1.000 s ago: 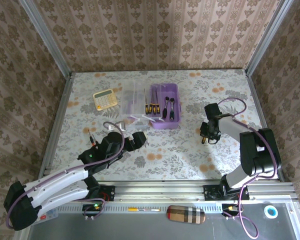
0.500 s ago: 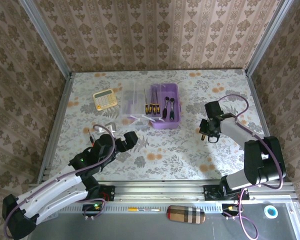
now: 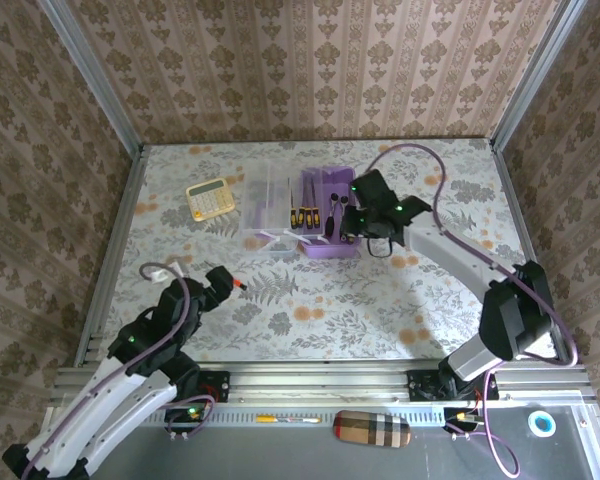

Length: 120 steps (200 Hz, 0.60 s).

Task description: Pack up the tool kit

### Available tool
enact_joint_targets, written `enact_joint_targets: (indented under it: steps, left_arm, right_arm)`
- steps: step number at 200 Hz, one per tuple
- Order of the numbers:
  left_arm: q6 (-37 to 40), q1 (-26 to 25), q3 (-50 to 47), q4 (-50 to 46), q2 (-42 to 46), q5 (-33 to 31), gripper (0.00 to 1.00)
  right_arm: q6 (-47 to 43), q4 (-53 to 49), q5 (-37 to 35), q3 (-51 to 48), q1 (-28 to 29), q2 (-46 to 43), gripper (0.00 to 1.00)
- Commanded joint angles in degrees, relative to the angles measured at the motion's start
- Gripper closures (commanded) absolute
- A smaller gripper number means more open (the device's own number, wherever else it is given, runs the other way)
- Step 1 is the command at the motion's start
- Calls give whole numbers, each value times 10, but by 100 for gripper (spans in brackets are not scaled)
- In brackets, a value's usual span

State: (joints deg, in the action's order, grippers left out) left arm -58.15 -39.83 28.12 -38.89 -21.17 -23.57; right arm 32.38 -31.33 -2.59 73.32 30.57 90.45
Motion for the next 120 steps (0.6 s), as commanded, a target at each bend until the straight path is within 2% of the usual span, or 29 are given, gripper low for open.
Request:
enact_joint_targets:
  steps: [1, 62, 120]
  left_arm:
    - [27, 10, 27, -64, 35, -38, 0]
    - [27, 13, 30, -81, 55, -33, 0]
    - [28, 14, 32, -80, 54, -31, 0]
  right_arm:
    - [13, 3, 8, 60, 24, 60, 83]
    - [40, 42, 105, 233, 32, 233, 83]
    - [51, 43, 131, 284, 21, 293, 80]
